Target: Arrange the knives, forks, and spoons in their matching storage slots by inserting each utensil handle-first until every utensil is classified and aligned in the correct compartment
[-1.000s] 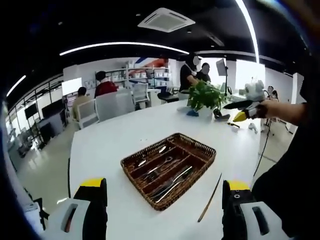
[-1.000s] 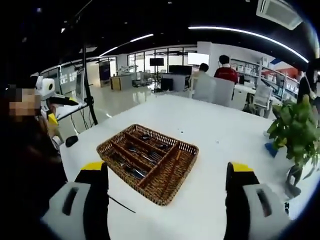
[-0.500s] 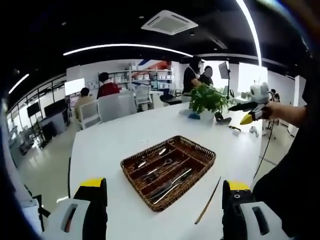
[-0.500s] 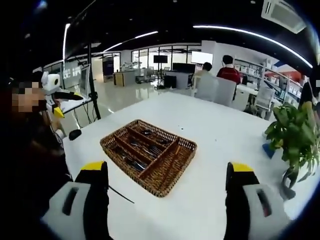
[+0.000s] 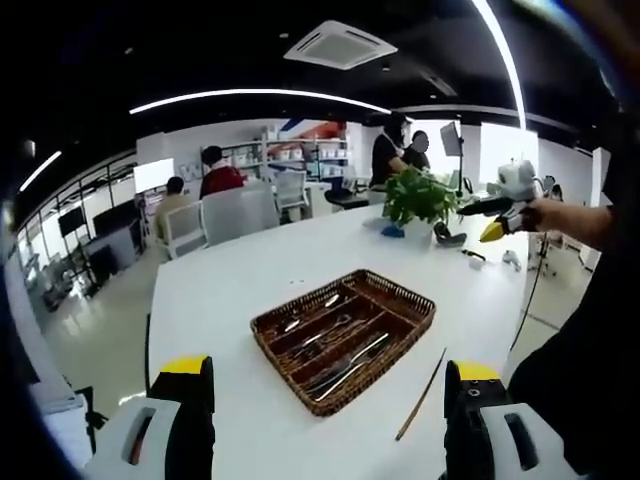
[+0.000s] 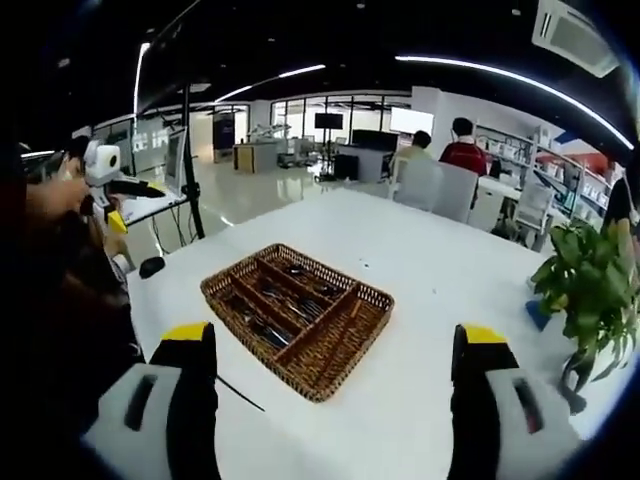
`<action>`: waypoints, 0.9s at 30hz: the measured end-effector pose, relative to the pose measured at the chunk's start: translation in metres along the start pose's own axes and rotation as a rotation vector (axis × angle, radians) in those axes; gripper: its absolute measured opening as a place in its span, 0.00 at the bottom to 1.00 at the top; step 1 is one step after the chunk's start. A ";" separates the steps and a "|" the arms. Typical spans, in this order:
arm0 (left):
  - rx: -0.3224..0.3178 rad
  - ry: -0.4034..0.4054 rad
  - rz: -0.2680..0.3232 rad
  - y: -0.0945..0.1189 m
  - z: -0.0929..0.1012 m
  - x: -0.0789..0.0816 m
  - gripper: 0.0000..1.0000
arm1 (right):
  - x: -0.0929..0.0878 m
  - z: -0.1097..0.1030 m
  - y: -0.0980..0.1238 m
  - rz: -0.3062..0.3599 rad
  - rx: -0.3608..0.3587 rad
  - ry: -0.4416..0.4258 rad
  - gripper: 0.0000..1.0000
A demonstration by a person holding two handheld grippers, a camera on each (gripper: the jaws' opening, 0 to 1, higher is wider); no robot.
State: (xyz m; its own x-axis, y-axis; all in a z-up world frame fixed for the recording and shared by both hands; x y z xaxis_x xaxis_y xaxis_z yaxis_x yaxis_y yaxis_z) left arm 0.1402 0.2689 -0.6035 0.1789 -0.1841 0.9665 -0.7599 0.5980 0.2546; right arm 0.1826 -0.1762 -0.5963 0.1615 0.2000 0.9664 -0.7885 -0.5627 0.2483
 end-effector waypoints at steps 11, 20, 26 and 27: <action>0.024 -0.008 0.003 0.021 0.003 -0.002 1.00 | 0.008 -0.018 -0.023 0.006 0.092 0.048 0.99; 0.041 0.012 0.022 0.037 0.010 -0.003 1.00 | 0.016 -0.038 -0.050 0.013 0.177 0.071 0.99; 0.072 0.017 0.034 0.042 0.005 -0.003 1.00 | 0.017 -0.056 -0.071 0.018 0.245 0.089 0.99; 0.072 0.016 0.034 0.042 0.005 -0.002 1.00 | 0.017 -0.058 -0.074 0.018 0.252 0.093 0.99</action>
Point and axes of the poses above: the point that each gripper's makers call its tool centre point, and the gripper's own axes: y roughly backward along the fingers, z roughly to its right, x roughly out of its top, the point moved 7 cm from there along y, roughly backward along the fingers, and after that the axes turned 13 degrees about z, right-handed, at the moved point
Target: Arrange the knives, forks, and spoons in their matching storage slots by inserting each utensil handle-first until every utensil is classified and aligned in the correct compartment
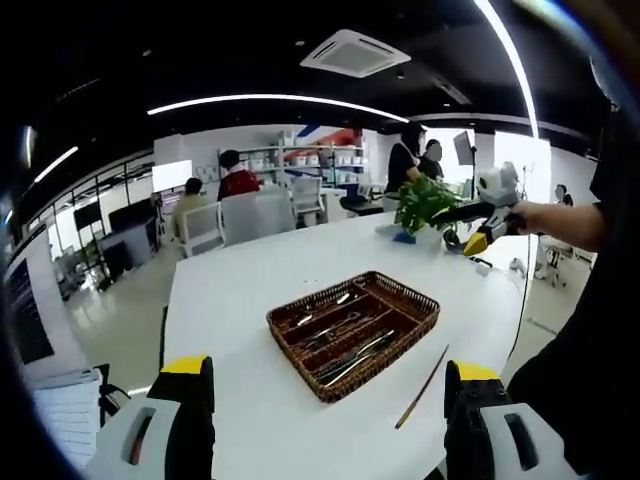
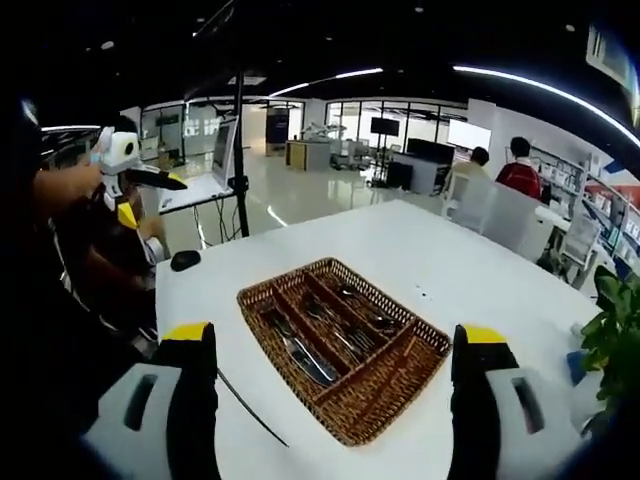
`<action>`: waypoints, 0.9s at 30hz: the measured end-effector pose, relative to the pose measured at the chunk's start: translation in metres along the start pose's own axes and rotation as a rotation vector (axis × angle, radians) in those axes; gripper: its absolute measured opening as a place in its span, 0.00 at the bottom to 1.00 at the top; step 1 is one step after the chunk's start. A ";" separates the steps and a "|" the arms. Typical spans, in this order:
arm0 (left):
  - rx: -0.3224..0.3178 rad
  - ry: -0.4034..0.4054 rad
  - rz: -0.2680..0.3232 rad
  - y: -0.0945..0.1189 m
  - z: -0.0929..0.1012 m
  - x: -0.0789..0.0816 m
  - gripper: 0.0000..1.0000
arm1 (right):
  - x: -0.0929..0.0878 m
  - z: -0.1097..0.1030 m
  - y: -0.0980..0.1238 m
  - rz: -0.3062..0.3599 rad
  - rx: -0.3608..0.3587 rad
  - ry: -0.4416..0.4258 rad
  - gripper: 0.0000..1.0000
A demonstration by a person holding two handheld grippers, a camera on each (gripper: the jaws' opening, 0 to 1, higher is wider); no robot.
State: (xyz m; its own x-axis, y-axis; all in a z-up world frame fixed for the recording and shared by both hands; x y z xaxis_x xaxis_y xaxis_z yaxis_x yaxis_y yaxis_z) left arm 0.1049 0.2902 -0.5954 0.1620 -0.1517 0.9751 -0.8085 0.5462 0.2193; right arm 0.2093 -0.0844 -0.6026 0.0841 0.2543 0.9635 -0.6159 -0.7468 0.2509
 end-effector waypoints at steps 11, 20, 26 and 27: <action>-0.022 -0.025 -0.002 -0.007 -0.008 0.007 1.00 | -0.003 -0.037 -0.039 -0.011 0.181 0.079 0.99; -0.023 -0.018 -0.003 -0.004 -0.011 0.005 1.00 | -0.014 -0.062 -0.068 -0.021 0.267 0.098 0.99; -0.024 -0.020 0.005 -0.001 -0.009 0.008 1.00 | -0.023 -0.079 -0.091 0.017 0.312 0.121 0.99; -0.024 -0.021 0.003 0.000 -0.010 0.007 1.00 | -0.027 -0.082 -0.096 -0.002 0.321 0.098 0.99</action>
Point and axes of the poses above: the point that each gripper's makers call its tool centre point, and the gripper's own axes: y roughly backward along the fingers, z roughly to its right, x roughly out of its top, the point moved 7 cm from there along y, roughly backward along the fingers, and after that the axes turned 13 degrees about z, right-handed, at the moved point
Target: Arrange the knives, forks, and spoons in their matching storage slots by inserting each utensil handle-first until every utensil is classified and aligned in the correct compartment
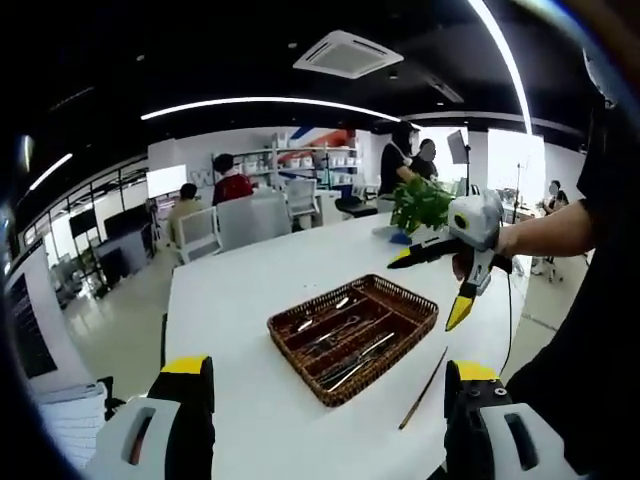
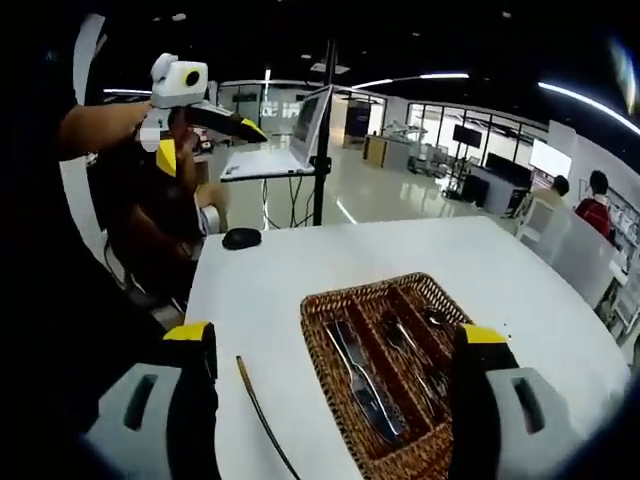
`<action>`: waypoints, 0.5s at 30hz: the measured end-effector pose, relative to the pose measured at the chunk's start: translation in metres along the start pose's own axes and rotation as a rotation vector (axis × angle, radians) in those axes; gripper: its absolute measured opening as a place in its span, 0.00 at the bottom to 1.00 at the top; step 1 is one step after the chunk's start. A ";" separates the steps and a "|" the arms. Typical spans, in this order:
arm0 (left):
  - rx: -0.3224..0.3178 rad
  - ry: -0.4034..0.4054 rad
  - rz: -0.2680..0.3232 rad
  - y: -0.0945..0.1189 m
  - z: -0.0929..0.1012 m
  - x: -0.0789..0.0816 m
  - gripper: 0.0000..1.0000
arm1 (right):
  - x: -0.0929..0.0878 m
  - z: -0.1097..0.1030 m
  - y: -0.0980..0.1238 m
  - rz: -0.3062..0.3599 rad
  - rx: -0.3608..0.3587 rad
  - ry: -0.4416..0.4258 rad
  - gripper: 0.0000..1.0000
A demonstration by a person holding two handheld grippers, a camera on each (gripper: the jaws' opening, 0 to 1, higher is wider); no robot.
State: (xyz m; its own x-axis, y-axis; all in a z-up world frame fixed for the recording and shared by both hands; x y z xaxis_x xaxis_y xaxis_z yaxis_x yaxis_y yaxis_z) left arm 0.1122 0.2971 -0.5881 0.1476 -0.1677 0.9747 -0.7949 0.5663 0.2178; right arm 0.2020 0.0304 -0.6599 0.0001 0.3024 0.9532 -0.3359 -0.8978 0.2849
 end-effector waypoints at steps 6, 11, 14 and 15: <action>0.007 0.005 -0.005 0.006 -0.006 -0.004 1.00 | -0.005 -0.012 -0.019 -0.007 0.023 -0.016 0.99; 0.006 0.009 -0.009 0.007 -0.011 -0.007 1.00 | -0.023 -0.032 -0.029 -0.033 0.056 -0.011 0.99; 0.004 0.011 -0.009 0.007 -0.013 -0.007 1.00 | -0.035 -0.042 -0.035 0.006 0.062 0.076 0.98; 0.003 0.012 -0.010 0.006 -0.013 -0.008 1.00 | -0.042 -0.045 -0.036 -0.021 0.061 0.052 0.97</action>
Point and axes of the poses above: the point that each gripper's makers call its tool centre point, and the gripper's own axes: y roughly backward along the fingers, z roughly to its right, x roughly out of its top, the point moved 7 cm from there along y, roughly backward along the fingers, and after that the axes turned 13 degrees about z, right-handed, at the moved point
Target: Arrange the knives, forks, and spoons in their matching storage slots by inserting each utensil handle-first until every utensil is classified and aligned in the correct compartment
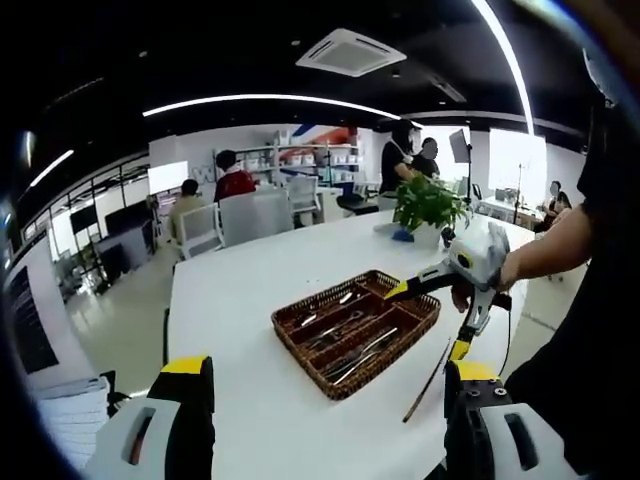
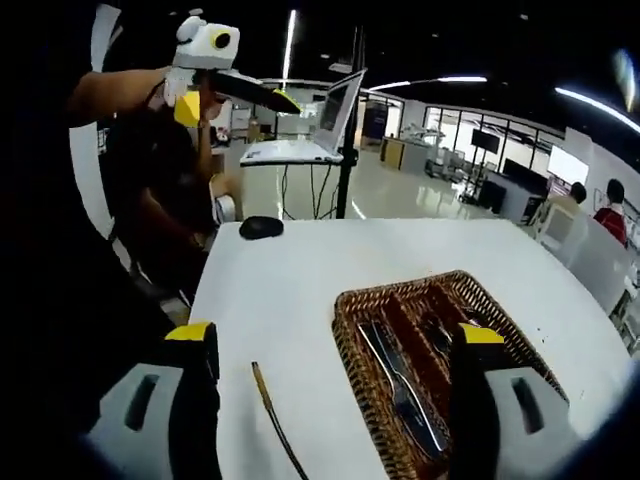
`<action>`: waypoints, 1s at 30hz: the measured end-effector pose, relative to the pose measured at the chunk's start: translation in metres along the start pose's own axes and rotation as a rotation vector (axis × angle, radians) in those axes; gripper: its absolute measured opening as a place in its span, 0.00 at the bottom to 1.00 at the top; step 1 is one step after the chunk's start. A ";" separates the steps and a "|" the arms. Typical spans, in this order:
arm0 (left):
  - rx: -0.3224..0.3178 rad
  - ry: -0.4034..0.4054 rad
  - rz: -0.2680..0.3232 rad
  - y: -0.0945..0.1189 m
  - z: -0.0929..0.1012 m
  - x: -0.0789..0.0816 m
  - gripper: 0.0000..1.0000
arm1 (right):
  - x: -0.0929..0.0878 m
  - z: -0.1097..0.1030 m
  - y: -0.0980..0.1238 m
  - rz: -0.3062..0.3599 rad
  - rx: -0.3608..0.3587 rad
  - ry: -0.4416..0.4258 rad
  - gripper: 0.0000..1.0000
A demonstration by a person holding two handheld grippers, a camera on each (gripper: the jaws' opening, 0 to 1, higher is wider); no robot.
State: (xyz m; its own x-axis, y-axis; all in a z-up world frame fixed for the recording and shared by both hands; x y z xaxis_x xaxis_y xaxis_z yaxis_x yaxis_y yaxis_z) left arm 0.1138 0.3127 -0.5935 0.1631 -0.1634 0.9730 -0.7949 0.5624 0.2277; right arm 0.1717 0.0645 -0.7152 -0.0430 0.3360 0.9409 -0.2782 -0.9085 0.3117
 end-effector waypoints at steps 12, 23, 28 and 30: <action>0.012 0.009 -0.024 0.009 -0.010 -0.004 1.00 | -0.050 -0.029 -0.021 -0.112 0.095 -0.034 0.75; 0.029 0.030 -0.040 0.016 -0.014 -0.011 1.00 | -0.077 -0.041 -0.040 -0.154 0.173 -0.012 0.56; 0.043 0.035 -0.042 0.022 -0.017 -0.013 1.00 | -0.084 -0.045 -0.044 -0.164 0.230 0.010 0.38; 0.050 0.033 -0.049 0.025 -0.020 -0.014 1.00 | -0.087 -0.047 -0.046 -0.166 0.255 0.005 0.32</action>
State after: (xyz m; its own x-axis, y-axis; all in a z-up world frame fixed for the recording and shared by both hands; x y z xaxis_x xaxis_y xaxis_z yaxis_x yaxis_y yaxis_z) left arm 0.1034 0.3448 -0.6007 0.2207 -0.1622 0.9618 -0.8138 0.5129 0.2732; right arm 0.1430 0.0888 -0.8174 -0.0217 0.4856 0.8739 -0.0318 -0.8740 0.4849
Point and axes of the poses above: the point that each gripper's makers call its tool centre point, and the gripper's own axes: y roughly backward along the fingers, z roughly to its right, x roughly out of its top, the point moved 7 cm from there along y, roughly backward along the fingers, and after that the axes turned 13 degrees about z, right-handed, at the moved point
